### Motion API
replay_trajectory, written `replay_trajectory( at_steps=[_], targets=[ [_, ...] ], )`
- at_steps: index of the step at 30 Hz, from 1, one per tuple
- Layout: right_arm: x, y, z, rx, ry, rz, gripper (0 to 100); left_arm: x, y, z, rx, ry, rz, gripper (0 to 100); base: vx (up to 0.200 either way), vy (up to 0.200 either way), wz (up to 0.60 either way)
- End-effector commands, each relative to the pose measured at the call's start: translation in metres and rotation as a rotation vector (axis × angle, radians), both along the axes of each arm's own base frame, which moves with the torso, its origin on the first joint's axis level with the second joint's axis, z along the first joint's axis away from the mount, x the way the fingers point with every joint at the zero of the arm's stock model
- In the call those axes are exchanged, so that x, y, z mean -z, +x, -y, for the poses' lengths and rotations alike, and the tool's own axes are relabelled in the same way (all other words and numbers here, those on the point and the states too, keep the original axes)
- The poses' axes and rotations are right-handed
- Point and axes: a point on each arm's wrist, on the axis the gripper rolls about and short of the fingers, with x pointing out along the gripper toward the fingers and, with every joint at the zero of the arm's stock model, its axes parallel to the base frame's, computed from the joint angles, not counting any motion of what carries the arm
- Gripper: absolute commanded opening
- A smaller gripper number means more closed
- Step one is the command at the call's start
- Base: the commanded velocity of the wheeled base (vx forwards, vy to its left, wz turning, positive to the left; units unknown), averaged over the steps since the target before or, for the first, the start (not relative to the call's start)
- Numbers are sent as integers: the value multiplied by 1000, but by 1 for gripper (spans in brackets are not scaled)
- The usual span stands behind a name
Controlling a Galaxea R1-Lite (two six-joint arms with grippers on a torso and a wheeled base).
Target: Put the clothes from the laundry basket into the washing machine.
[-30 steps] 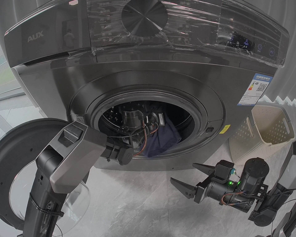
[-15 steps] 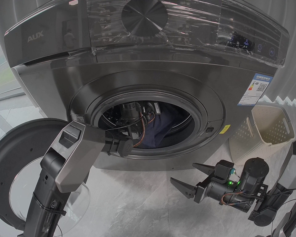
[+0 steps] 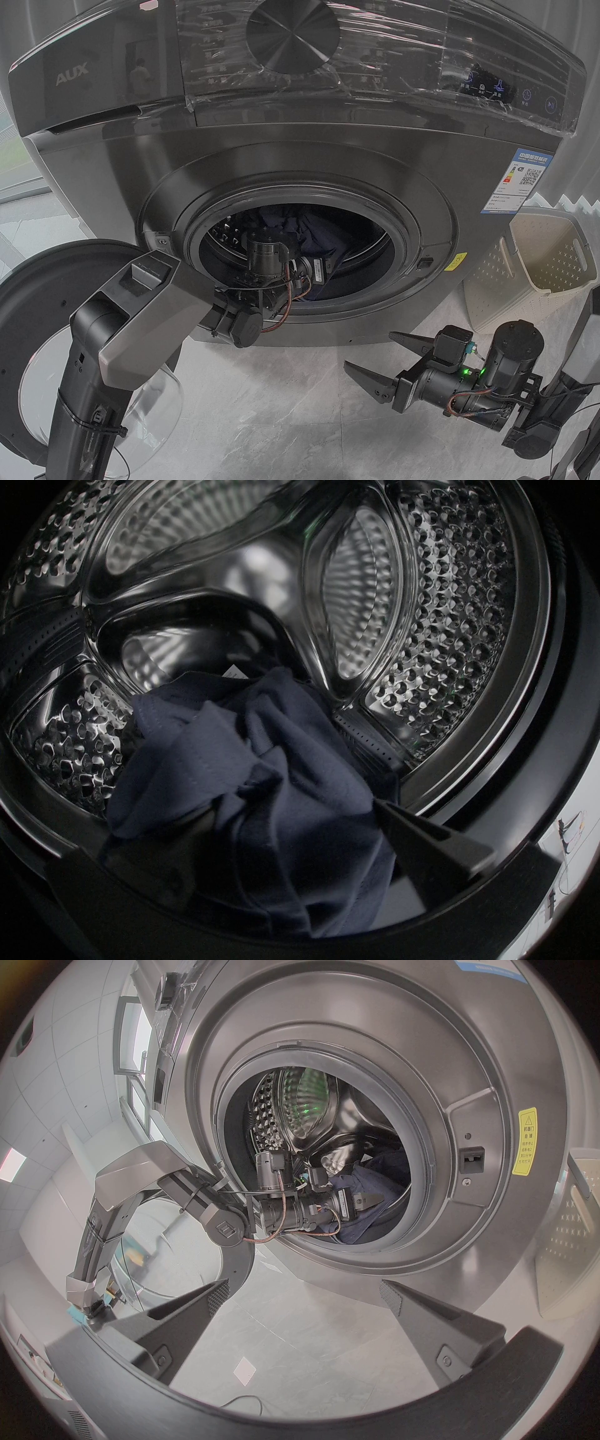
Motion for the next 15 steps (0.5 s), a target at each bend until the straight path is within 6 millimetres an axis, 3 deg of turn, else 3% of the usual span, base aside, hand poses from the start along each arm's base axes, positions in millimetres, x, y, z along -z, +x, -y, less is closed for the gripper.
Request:
replay_trajectory(
  at_steps=[1, 7, 12, 15],
  targets=[
    [1, 0, 0, 0, -1, -1, 100, 2, 3, 0, -1, 4, -2, 0, 0, 0, 0],
    [-1, 0, 0, -1, 3, 3, 100, 3, 11, 2, -21, -13, 22, 0, 0, 0, 0],
    [-2, 0, -1, -1, 8, 9, 100, -27, 39, 5, -139, -109, 156, 0, 0, 0, 0],
    [-2, 1, -1, 0, 8, 9, 100, -30, 47, 4, -157, -141, 185, 0, 0, 0, 0]
  ],
)
